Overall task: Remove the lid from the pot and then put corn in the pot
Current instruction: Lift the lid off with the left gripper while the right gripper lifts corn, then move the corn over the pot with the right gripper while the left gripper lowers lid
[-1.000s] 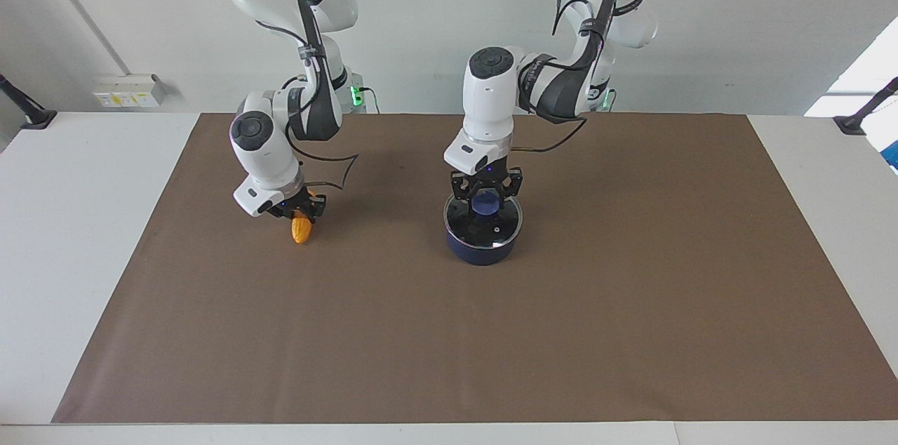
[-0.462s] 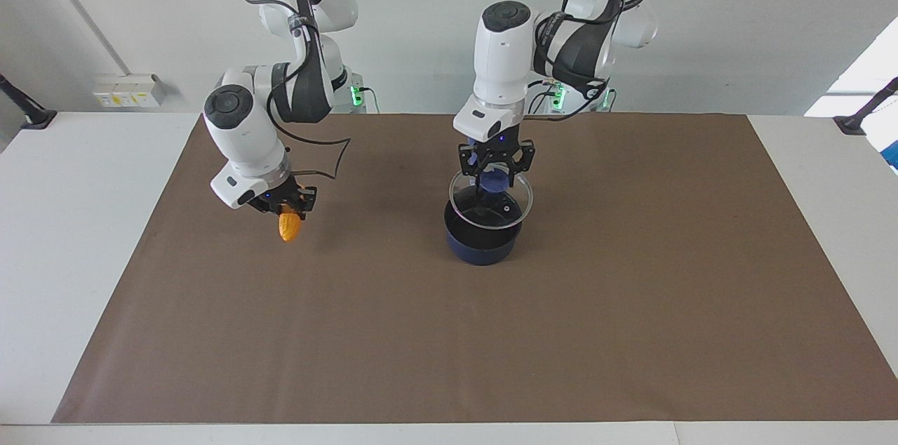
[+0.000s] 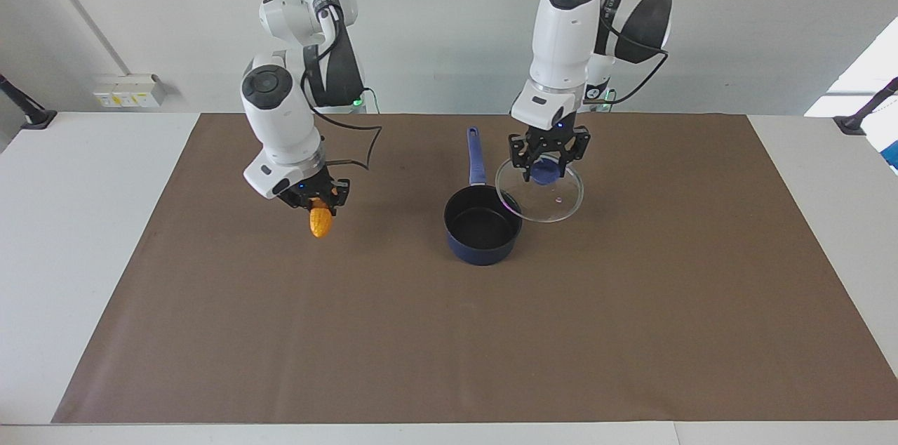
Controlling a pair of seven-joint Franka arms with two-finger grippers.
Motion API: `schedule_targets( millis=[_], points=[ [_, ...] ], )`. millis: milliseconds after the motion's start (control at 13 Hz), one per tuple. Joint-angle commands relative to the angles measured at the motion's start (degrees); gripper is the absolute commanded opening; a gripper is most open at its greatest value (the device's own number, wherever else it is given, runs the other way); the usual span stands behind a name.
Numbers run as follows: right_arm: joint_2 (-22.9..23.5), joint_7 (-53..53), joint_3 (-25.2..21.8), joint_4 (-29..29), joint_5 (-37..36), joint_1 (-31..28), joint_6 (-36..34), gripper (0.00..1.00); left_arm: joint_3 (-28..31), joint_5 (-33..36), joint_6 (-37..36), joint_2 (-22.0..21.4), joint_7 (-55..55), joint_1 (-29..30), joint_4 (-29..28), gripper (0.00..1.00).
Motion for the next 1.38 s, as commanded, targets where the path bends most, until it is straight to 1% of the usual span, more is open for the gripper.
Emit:
schedule_targets(
  millis=[0, 154, 231, 308, 462, 538, 615, 769, 846, 1154, 1308],
  points=[
    [0.26, 4.96, 0.17, 1.5, 2.83, 4.53, -0.05, 0.0, -0.58, 1.04, 4.69, -2.79, 5.54, 5.57, -5.37, 0.42],
    [1.13, 5.24, 0.26, 4.12, 5.47, 6.39, -0.05, 0.0, -0.58, 1.04, 12.51, -6.64, 10.2, 10.4, -13.7, 0.42],
    [2.62, 6.28, 0.43, 6.92, 7.4, 8.22, -1.09, 0.0, -0.58, 0.96, 14.46, -8.14, 13.7, 12.86, -16.79, 0.42],
    [5.07, 9.95, 0.61, 10.69, 8.11, 10.59, -1.45, 0.0, -0.58, 0.95, 15.35, -9.03, 17.83, 15.49, -18.65, 0.42],
    [10.69, 17.42, 0.96, 17.55, 7.86, 13.41, -1.9, 0.0, -0.67, 0.87, 15.79, -9.3, 24.26, 19.72, -19.89, 0.41],
    [13.59, 19.89, 2.18, 21.59, 7.86, 15.08, -1.9, 0.0, -0.67, 0.78, 15.88, -9.21, 27.33, 21.65, -20.16, 0.41],
    [16.06, 22.87, 3.06, 24.06, 7.77, 15.45, -1.37, 0.0, -0.67, 0.78, 17.01, -8.86, 30.15, 23.94, -20.68, 0.41],
    [19.85, 26.41, 5.17, 26.1, 7.59, 16.06, 0.64, 0.0, -0.67, 0.25, 20.61, -8.34, 36.03, 28.07, -22.62, 0.41],
    [20.56, 26.42, 5.53, 26.11, 7.68, 16.24, 1.0, 0.0, -0.67, 0.16, 21.32, -7.55, 38.24, 29.31, -23.06, 0.41],
    [22.06, 26.42, 5.53, 25.58, 8.12, 17.29, 1.09, 0.0, -0.75, -0.01, 25.19, -3.34, 40.45, 31.33, -23.59, 0.4],
    [22.06, 26.07, 5.53, 24.97, 8.21, 17.03, 1.09, 0.0, -0.76, -2.37, 26.86, -2.01, 43.08, 31.78, -24.64, 0.39]
  ],
)
